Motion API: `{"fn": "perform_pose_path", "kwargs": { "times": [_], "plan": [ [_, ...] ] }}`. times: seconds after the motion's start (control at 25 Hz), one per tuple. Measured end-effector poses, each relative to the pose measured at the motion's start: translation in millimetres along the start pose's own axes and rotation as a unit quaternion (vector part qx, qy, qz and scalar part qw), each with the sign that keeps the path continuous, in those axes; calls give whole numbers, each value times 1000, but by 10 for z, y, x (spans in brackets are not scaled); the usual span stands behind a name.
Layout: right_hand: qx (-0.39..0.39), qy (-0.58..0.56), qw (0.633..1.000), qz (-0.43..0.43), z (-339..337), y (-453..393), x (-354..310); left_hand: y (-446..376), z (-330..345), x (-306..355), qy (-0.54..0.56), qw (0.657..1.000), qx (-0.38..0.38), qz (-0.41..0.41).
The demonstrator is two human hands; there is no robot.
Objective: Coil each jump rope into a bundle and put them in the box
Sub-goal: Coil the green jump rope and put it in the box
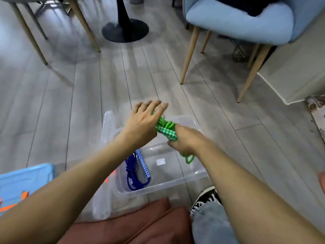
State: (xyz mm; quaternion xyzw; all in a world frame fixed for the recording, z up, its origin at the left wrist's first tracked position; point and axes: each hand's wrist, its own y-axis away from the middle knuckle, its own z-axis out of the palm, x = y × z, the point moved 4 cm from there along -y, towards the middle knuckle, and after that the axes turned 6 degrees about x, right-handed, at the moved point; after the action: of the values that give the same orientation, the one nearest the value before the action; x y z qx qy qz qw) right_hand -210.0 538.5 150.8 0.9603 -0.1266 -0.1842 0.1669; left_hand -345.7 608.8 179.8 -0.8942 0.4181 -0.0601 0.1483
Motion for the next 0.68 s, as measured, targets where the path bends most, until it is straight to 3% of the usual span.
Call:
{"fn": "perform_pose_path", "kwargs": {
  "times": [0.16,0.28,0.44,0.52,0.68],
  "plan": [
    [-121,-88,985,84,1107,-262,-83,632,494,-350,-11,989,-130,-63],
    [-154,-88,973,148,1527,-388,-6,965,752,-447,-11,983,-169,-66],
    [-117,-141,973,142,1797,-662,-67,1109,957,-485,-5,977,-201,-77],
    [-133,-119,974,137,1892,-653,-110,1107,1026,-473,-9,972,-222,-82],
    [-205,-59,971,112,1923,-710,178,1079,1306,-230,-6,924,-378,-62]
  ]
}}
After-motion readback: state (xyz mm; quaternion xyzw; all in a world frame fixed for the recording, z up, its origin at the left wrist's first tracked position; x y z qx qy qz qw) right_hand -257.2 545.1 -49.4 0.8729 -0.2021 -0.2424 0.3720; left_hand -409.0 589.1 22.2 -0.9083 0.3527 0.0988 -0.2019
